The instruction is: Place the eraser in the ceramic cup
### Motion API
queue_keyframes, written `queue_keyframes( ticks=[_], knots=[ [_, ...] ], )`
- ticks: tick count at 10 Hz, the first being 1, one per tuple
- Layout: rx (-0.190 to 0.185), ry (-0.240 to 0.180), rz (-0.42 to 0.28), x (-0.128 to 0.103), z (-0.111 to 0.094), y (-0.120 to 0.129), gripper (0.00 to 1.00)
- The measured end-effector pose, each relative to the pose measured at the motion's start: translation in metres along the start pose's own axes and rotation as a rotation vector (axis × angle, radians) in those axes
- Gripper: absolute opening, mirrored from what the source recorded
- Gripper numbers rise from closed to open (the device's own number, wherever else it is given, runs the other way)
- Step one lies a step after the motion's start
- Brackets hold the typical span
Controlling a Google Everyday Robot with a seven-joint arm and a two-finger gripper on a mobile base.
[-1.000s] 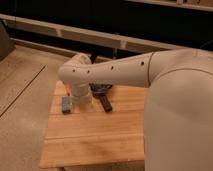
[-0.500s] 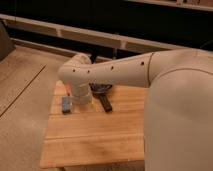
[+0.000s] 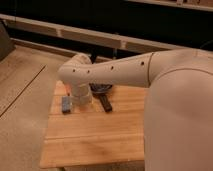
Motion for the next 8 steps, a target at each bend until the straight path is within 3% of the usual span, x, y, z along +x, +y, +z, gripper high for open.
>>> queue_keyframes(
  ticks=[5, 7, 8],
  knots=[
    [0.005, -0.003, -0.017, -0.0004, -0.0009, 0.0002, 0.65],
    [0.019, -0.013, -0.106, -0.0026, -0.0041, 0.0023, 0.65],
    [0.024, -0.019, -0.184, -0.0038, -0.0074, 0.0050, 0.65]
  ],
)
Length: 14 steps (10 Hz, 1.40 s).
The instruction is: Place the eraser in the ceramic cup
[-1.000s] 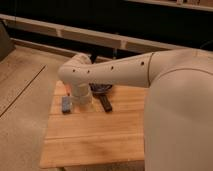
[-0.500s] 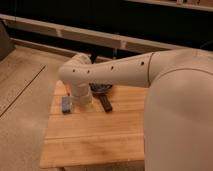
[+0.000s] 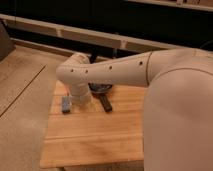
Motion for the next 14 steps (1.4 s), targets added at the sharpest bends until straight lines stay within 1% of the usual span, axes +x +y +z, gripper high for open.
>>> queue_keyframes(
  ticks=[2, 3, 4, 6, 8, 9, 10, 12, 13, 14],
  knots=[
    [-0.004, -0.005, -0.171, 0.000, -0.008, 0.008, 0.65],
    [-0.021, 0.002, -0.315, 0.006, -0.013, 0.015, 0.65],
    [-0.034, 0.009, -0.412, 0.011, -0.017, 0.020, 0.65],
    [-0.053, 0.018, -0.562, 0.019, -0.022, 0.026, 0.65],
    [-0.062, 0.022, -0.630, 0.023, -0.025, 0.028, 0.65],
    [-0.061, 0.024, -0.639, 0.024, -0.025, 0.028, 0.65],
    [-0.059, 0.023, -0.626, 0.021, -0.024, 0.025, 0.65],
    [-0.020, 0.007, -0.496, 0.000, -0.019, -0.014, 0.65],
    [0.000, -0.016, -0.362, -0.019, -0.013, -0.048, 0.65],
    [0.009, -0.028, -0.300, -0.027, -0.009, -0.064, 0.65]
  ],
)
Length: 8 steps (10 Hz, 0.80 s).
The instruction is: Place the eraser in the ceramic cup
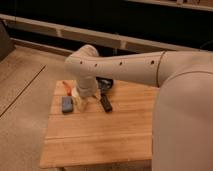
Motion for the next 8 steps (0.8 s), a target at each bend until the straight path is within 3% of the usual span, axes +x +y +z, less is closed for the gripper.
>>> queue_keyframes(
  ticks=[3, 5, 6, 8],
  knots=[
    [-0.002, -0.032, 0.175, -0.004, 0.016, -0.038, 0.65],
    [-0.006, -0.058, 0.345, 0.005, 0.034, -0.073, 0.65],
    [-0.002, -0.051, 0.391, 0.011, 0.042, -0.086, 0.65],
    [-0.004, -0.049, 0.393, 0.010, 0.043, -0.084, 0.65]
  ],
)
